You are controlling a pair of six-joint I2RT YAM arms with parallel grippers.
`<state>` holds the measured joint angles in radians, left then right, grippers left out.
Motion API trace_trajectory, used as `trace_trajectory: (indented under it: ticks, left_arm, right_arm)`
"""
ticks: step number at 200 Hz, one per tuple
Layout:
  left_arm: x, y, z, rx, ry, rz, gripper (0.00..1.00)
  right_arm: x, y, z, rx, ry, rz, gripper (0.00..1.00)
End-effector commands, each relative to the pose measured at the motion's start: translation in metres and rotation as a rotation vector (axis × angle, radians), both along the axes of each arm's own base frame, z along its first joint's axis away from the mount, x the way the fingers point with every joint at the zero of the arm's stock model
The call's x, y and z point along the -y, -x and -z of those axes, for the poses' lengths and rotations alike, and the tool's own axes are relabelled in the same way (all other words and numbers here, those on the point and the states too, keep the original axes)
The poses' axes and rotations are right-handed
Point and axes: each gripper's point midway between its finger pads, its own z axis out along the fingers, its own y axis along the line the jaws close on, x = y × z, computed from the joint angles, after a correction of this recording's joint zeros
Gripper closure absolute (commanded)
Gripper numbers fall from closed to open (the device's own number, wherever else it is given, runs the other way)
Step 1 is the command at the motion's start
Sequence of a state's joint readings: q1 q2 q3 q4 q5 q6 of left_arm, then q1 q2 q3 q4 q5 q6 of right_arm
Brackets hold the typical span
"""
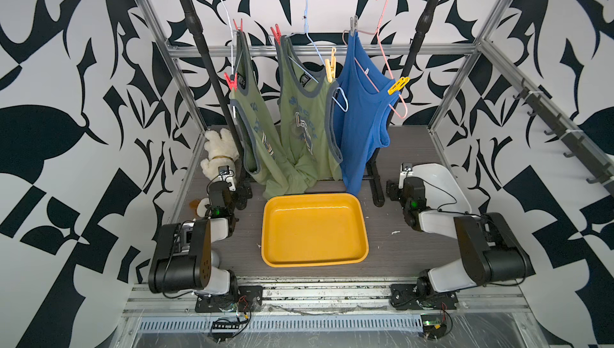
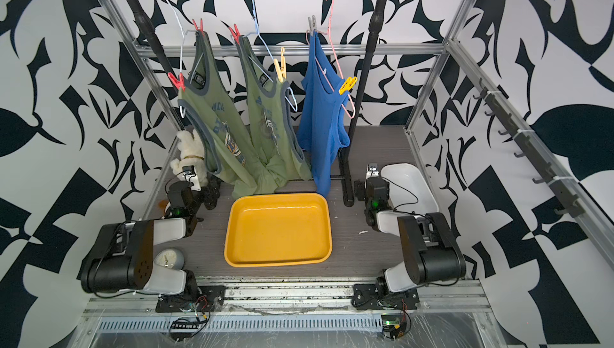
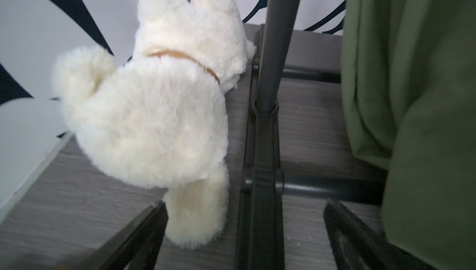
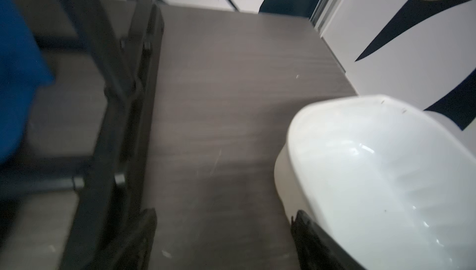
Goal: Remove the clothespins securing tank tops to the hanger
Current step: Pick up the hanger from the clothesline.
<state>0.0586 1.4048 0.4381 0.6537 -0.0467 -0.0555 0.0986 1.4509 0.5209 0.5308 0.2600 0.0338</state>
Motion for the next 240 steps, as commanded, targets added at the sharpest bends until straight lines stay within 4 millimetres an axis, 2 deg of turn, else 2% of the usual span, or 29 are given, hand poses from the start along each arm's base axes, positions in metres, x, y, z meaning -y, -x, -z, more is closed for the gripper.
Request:
trace_trajectory:
  ticks: [1, 11, 22, 24, 28, 37, 47, 59, 66, 76, 84, 97, 105, 116, 137, 146, 157, 200, 240]
  left_arm:
    - [0.004, -0.005, -0.025, -0.092, -0.006, 0.033, 0.01]
    - [0.005, -0.004, -0.036, -0.129, -0.019, 0.042, 0.01]
    - [0.003, 0.001, -0.042, -0.175, -0.026, 0.036, 0.01]
    - [0.003, 0.003, -0.051, -0.159, -0.029, 0.035, 0.01]
    - [0.003, 0.005, -0.056, -0.163, -0.031, 0.036, 0.01]
    - [0.005, 0.010, -0.061, -0.187, -0.037, 0.050, 0.01]
    - [0.007, 0.016, -0.063, -0.220, -0.040, 0.069, 0.01]
    - [0.011, 0.023, -0.068, -0.255, -0.031, 0.087, 0.00]
    - [0.015, 0.028, -0.072, -0.272, -0.027, 0.113, 0.03]
    - [0.022, 0.035, -0.078, -0.288, -0.023, 0.161, 0.10]
    - [0.028, 0.041, -0.083, -0.298, -0.022, 0.197, 0.13]
    - [0.031, 0.049, -0.088, -0.322, -0.020, 0.216, 0.14]
    - [0.030, 0.053, -0.092, -0.329, -0.024, 0.214, 0.24]
    - [0.028, 0.057, -0.095, -0.343, -0.029, 0.200, 0.25]
    - [0.026, 0.067, -0.103, -0.349, -0.055, 0.202, 0.16]
    - [0.024, 0.071, -0.107, -0.351, -0.076, 0.195, 0.07]
    - [0.022, 0.076, -0.112, -0.360, -0.102, 0.199, 0.01]
    - [0.024, 0.089, -0.128, -0.379, -0.118, 0.227, 0.01]
    - [0.038, 0.112, -0.126, -0.454, -0.127, 0.338, 0.01]
  right_arm:
    - [0.005, -0.001, -0.025, -0.049, -0.062, 0.070, 0.28]
    - [-0.002, 0.001, -0.030, -0.042, -0.123, 0.058, 0.36]
    - [-0.006, 0.006, -0.035, -0.040, -0.185, 0.064, 0.38]
    - [-0.007, 0.007, -0.036, -0.041, -0.195, 0.065, 0.38]
    - [-0.008, 0.009, -0.037, -0.045, -0.211, 0.069, 0.39]
    - [-0.010, 0.014, -0.043, -0.048, -0.239, 0.075, 0.40]
    - [-0.017, 0.017, -0.052, -0.041, -0.275, 0.044, 0.54]
    - [-0.024, 0.023, -0.066, -0.019, -0.318, 0.022, 0.55]
    - [-0.027, 0.026, -0.075, 0.000, -0.338, 0.009, 0.57]
    - [-0.031, 0.032, -0.090, 0.027, -0.360, -0.016, 0.72]
    - [-0.033, 0.036, -0.103, 0.052, -0.377, -0.023, 0.75]
    - [-0.037, 0.042, -0.124, 0.095, -0.403, -0.046, 0.74]
    - [-0.039, 0.047, -0.138, 0.122, -0.419, -0.059, 0.71]
    - [-0.043, 0.051, -0.156, 0.159, -0.440, -0.085, 0.64]
    - [-0.050, 0.058, -0.188, 0.225, -0.479, -0.132, 0.51]
    - [-0.054, 0.060, -0.201, 0.252, -0.493, -0.157, 0.47]
    - [-0.057, 0.060, -0.219, 0.289, -0.507, -0.182, 0.42]
    - [-0.063, 0.069, -0.293, 0.462, -0.543, -0.241, 0.39]
    - [-0.070, 0.081, -0.348, 0.562, -0.571, -0.306, 0.38]
